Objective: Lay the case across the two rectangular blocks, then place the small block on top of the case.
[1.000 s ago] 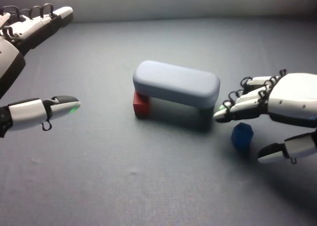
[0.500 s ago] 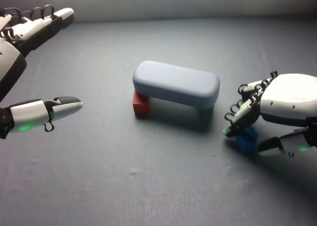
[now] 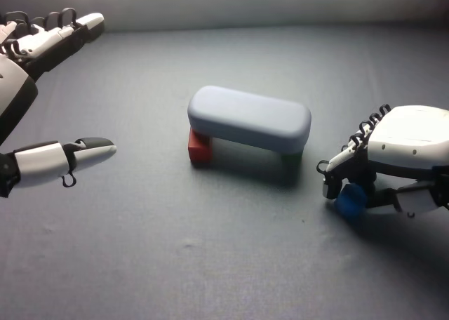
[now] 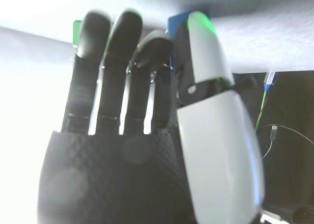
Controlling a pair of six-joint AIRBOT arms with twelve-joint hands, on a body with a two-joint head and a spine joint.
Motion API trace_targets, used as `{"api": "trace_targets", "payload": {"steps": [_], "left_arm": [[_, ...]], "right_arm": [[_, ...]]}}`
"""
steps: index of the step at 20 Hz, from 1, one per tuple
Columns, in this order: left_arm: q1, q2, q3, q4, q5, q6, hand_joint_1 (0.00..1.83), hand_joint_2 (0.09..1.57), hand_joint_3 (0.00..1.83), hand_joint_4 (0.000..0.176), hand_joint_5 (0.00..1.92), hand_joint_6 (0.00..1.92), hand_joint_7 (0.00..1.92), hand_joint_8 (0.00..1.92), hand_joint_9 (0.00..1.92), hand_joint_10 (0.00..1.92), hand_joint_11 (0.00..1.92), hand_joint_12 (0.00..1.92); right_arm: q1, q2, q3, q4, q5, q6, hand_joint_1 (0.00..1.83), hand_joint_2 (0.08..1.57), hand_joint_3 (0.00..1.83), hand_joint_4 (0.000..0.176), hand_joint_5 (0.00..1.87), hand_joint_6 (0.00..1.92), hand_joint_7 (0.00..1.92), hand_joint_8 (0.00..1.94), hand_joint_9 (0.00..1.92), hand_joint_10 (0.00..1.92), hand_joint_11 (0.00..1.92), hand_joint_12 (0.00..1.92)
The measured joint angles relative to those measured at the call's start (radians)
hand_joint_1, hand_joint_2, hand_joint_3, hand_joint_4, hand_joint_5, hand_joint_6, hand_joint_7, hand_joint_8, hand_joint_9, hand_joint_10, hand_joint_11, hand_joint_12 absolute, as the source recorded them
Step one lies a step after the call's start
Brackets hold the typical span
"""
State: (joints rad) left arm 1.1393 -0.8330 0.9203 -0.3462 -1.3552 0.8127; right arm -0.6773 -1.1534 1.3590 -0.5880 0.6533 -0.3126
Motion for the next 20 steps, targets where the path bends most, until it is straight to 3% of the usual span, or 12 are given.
{"api": "trace_targets", "payload": {"steps": [1,4,7,9,13,14,17,18,20], "left_arm": [[0.0,-0.001,0.0,-0.001,0.0,0.0,0.94,0.93,0.0,0.028,0.24,0.0,0.37,0.0,0.38,0.0,0.0,1.05],[0.001,-0.001,0.0,-0.003,-0.001,-0.003,0.95,0.93,0.0,0.01,0.25,0.0,0.37,0.0,0.39,0.0,0.0,1.04],[0.003,-0.001,0.0,-0.006,-0.002,-0.005,0.93,0.93,0.0,0.007,0.26,0.0,0.36,0.0,0.39,0.0,0.0,1.04],[0.002,-0.001,0.0,-0.007,-0.004,-0.006,0.92,0.93,0.0,0.022,0.25,0.0,0.34,0.0,0.36,0.0,0.0,1.01],[0.002,-0.001,0.0,-0.008,-0.006,-0.006,0.93,0.94,0.0,0.008,0.26,0.0,0.36,0.0,0.4,0.01,0.0,1.06],[0.005,-0.001,0.0,-0.007,-0.007,-0.007,0.92,0.94,0.0,0.004,0.26,0.0,0.37,0.0,0.41,0.01,0.0,1.08],[0.012,-0.005,0.0,-0.011,-0.007,-0.008,0.91,0.93,0.0,0.025,0.24,0.0,0.35,0.0,0.39,0.0,0.0,1.06],[0.012,-0.006,0.0,-0.012,-0.006,-0.008,0.92,0.93,0.0,0.019,0.24,0.0,0.36,0.0,0.4,0.0,0.0,1.08],[0.012,-0.006,0.0,-0.01,-0.008,-0.008,0.9,0.94,0.0,0.019,0.24,0.0,0.34,0.0,0.39,0.0,0.0,1.06]], "right_arm": [[0.0,0.0,0.0,0.0,0.0,0.0,1.22,1.14,0.0,0.0,0.85,1.1,1.0,1.08,0.86,1.24,0.77,1.67],[0.0,0.0,0.0,0.004,0.0,0.0,1.22,1.14,0.0,0.0,0.86,1.11,0.99,1.09,0.83,1.26,0.71,1.69],[0.0,0.0,0.0,0.008,0.0,0.0,1.21,1.15,0.0,0.001,0.86,1.13,0.97,1.09,0.81,1.19,0.68,1.62],[0.0,0.001,0.0,0.016,0.0,0.0,1.22,1.14,0.0,0.0,0.86,1.09,1.02,1.04,0.85,1.08,0.68,1.52],[0.002,0.018,0.0,0.039,0.004,0.001,1.24,1.11,0.0,0.0,0.89,1.06,1.08,0.95,0.89,1.09,0.66,1.6],[0.002,0.021,0.0,0.046,0.01,0.001,1.24,1.11,0.0,0.0,0.89,1.1,1.1,0.89,0.92,1.03,0.67,1.53],[0.002,0.025,0.002,0.044,0.022,0.001,1.25,1.08,0.0,0.0,0.94,1.04,1.18,0.72,1.01,0.82,0.71,1.42],[0.002,0.025,0.002,0.045,0.021,0.001,1.25,1.09,0.0,0.0,0.95,0.99,1.13,0.84,0.98,0.86,0.71,1.47],[0.002,0.023,0.002,0.045,0.02,0.001,1.24,1.09,0.0,0.0,0.94,1.0,1.12,0.86,0.95,0.91,0.7,1.45]]}}
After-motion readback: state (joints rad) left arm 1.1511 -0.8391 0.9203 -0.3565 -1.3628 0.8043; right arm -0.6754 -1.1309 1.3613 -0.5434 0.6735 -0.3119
